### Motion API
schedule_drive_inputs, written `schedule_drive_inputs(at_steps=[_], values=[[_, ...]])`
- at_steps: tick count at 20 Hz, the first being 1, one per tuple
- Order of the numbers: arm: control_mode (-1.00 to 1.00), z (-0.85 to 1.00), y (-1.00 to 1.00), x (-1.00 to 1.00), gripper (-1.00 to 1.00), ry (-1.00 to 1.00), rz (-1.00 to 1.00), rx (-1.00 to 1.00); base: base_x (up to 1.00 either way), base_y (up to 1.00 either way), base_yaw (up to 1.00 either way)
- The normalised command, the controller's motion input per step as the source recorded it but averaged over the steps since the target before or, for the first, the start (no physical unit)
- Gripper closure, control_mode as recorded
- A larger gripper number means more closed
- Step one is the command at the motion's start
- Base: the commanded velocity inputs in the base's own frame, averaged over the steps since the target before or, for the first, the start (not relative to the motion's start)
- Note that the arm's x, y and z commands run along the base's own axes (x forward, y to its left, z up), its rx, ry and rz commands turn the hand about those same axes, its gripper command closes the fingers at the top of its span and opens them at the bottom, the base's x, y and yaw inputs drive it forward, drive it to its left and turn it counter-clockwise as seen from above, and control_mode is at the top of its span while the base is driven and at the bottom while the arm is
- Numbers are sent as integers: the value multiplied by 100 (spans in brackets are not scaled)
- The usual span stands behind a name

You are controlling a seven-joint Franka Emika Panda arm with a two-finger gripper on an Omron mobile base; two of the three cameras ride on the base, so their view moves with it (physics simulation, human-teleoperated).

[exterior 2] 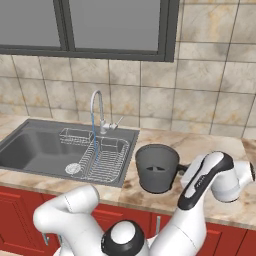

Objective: Turn on the sink faucet and place the jug under the water for a few seconds to fill it up.

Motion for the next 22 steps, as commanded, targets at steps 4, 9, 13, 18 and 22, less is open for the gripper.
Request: schedule_drive_inputs(at_steps=[4, 9, 13, 18, 22], values=[[-100, 19, 31, 0, 100, 2, 0, 0, 0, 0, 0], [-100, 52, 49, 0, 100, 0, 0, 0, 0, 0, 0], [-100, 50, 73, 1, 100, 0, 0, 0, 0, 0, 0], [-100, 25, 85, 1, 100, 0, -2, 0, 0, 0, 0], [-100, 4, 98, 3, 100, 0, -7, -2, 0, 0, 0]])
